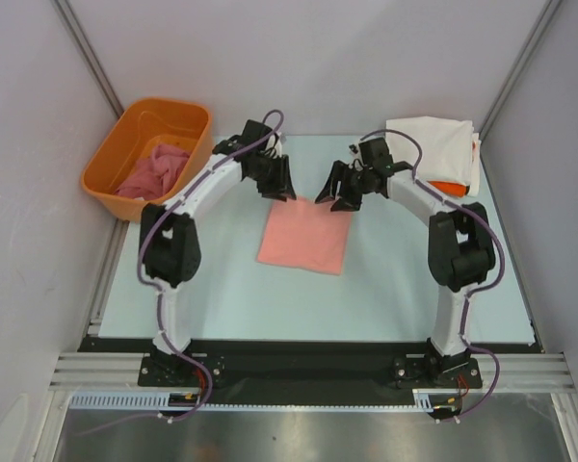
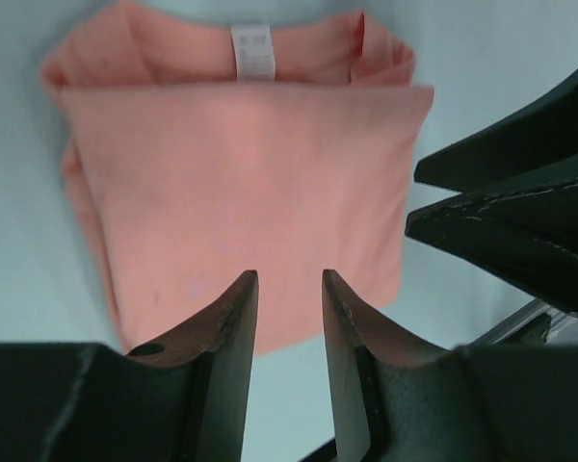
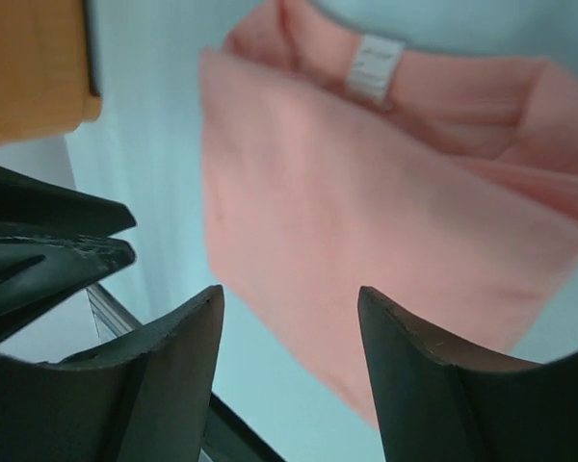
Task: Fold and stack the t-shirts
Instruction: Fold the tshirt
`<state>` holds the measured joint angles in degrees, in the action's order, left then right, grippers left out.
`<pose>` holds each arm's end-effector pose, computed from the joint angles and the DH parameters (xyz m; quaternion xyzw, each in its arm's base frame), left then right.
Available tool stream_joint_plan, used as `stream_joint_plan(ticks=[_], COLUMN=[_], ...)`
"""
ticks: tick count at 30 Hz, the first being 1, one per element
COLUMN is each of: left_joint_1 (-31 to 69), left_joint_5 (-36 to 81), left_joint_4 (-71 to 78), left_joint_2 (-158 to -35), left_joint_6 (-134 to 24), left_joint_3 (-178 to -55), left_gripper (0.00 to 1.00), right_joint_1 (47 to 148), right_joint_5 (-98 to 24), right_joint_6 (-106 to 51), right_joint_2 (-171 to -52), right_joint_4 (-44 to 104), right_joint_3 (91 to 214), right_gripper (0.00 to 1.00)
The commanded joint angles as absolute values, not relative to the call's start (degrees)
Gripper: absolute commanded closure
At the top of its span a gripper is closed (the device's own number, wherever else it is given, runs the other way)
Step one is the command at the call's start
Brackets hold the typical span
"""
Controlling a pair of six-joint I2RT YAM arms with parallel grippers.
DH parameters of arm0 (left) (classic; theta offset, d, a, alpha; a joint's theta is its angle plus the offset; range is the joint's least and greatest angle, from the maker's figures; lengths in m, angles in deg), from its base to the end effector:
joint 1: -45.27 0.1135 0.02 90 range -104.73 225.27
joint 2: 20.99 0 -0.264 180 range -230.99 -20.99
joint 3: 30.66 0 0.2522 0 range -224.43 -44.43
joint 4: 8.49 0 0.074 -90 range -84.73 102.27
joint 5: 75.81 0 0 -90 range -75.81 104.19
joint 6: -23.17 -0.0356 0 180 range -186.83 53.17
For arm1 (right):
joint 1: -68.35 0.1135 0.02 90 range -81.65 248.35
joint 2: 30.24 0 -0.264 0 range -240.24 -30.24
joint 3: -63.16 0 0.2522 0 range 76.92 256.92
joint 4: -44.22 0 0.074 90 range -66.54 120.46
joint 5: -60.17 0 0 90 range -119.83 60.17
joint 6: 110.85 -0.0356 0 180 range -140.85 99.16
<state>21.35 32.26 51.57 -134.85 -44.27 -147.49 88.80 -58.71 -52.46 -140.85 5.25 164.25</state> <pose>0.3952 -0.1874 0.2775 0.0557 0.9465 -0.2488 0.1976 0.3982 0.1668 0.2401 0.0001 0.9099 0.3601 0.2060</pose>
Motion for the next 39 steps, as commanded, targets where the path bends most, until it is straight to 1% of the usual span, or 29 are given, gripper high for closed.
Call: stream_joint_plan(ticks=[1, 2, 3, 5, 10, 15, 17, 20, 23, 24, 25, 27, 28, 30, 31, 32, 34, 35, 39], left_joint_1=[23.65, 23.91, 24.35, 24.79, 26.11, 28.74, 29.45, 29.98, 29.80, 29.71, 29.63, 29.63, 29.63, 29.63, 29.63, 29.63, 29.63, 29.63, 29.71], left_joint_5=[41.43, 42.31, 42.92, 43.37, 40.74, 36.88, 34.51, 29.85, 28.26, 27.64, 27.20, 25.80, 24.31, 22.72, 21.41, 20.96, 20.35, 19.91, 18.85], left_joint_4=[50.89, 50.89, 50.80, 50.62, 48.78, 49.47, 51.14, 54.83, 58.00, 59.66, 60.37, 60.73, 60.73, 60.38, 60.20, 60.03, 59.24, 58.80, 56.52], left_joint_2=[-144.72, -146.65, -150.50, -153.51, -159.32, -159.59, -158.02, -155.12, -149.15, -145.13, -143.00, -137.38, -131.53, -126.04, -120.10, -117.52, -111.81, -106.30, -93.43], left_joint_6=[-42.67, -42.49, -42.31, -41.79, -41.61, -42.49, -43.63, -45.65, -47.06, -47.67, -47.76, -47.94, -48.11, -48.81, -49.51, -50.04, -51.09, -51.36, -49.00], left_joint_3=[-155.41, -158.56, -159.90, -161.92, -161.85, -161.50, -162.28, -164.03, -163.52, -161.60, -161.58, -155.02, -152.12, -144.03, -141.13, -135.71, -129.97, -124.72, -113.35], left_gripper=[0.62, 0.62, 0.62, 0.62, 0.62, 0.63, 0.62, 0.60, 0.57, 0.57, 0.57, 0.57, 0.57, 0.57, 0.57, 0.57, 0.57, 0.57, 0.57], right_joint_1=[85.59, 84.97, 83.83, 82.95, 79.96, 77.50, 76.36, 75.30, 75.21, 75.30, 75.21, 75.21, 75.30, 75.38, 75.56, 75.56, 75.47, 75.39, 75.21], right_joint_5=[-61.90, -62.34, -62.78, -62.96, -63.66, -64.80, -64.37, -63.23, -62.35, -62.52, -62.69, -62.96, -63.22, -63.84, -63.75, -63.66, -63.14, -63.05, -62.96], right_joint_6=[-50.73, -50.47, -50.03, -49.41, -47.83, -47.30, -46.78, -45.81, -45.19, -45.02, -44.75, -44.40, -44.23, -44.23, -44.05, -43.61, -43.26, -42.65, -42.03], right_joint_2=[-147.30, -149.66, -150.55, -152.40, -157.33, -157.42, -155.41, -150.41, -145.75, -145.12, -144.68, -144.41, -144.24, -143.97, -144.06, -144.06, -144.84, -145.20, -147.48], right_joint_4=[1.19, 1.28, 2.15, 2.68, 4.35, 3.66, 2.34, 0.40, 0.31, 0.83, 1.01, 0.84, 1.36, 3.29, 3.65, 4.09, 4.53, 4.62, 6.54], right_joint_3=[167.97, 168.41, 168.59, 168.68, 168.94, 168.68, 168.77, 167.98, 166.05, 164.56, 163.94, 162.44, 160.78, 158.93, 157.79, 157.43, 157.08, 157.16, 157.60], right_gripper=[0.37, 0.37, 0.38, 0.38, 0.39, 0.39, 0.38, 0.34, 0.29, 0.26, 0.25, 0.24, 0.23, 0.23, 0.23, 0.22, 0.22, 0.22, 0.22])
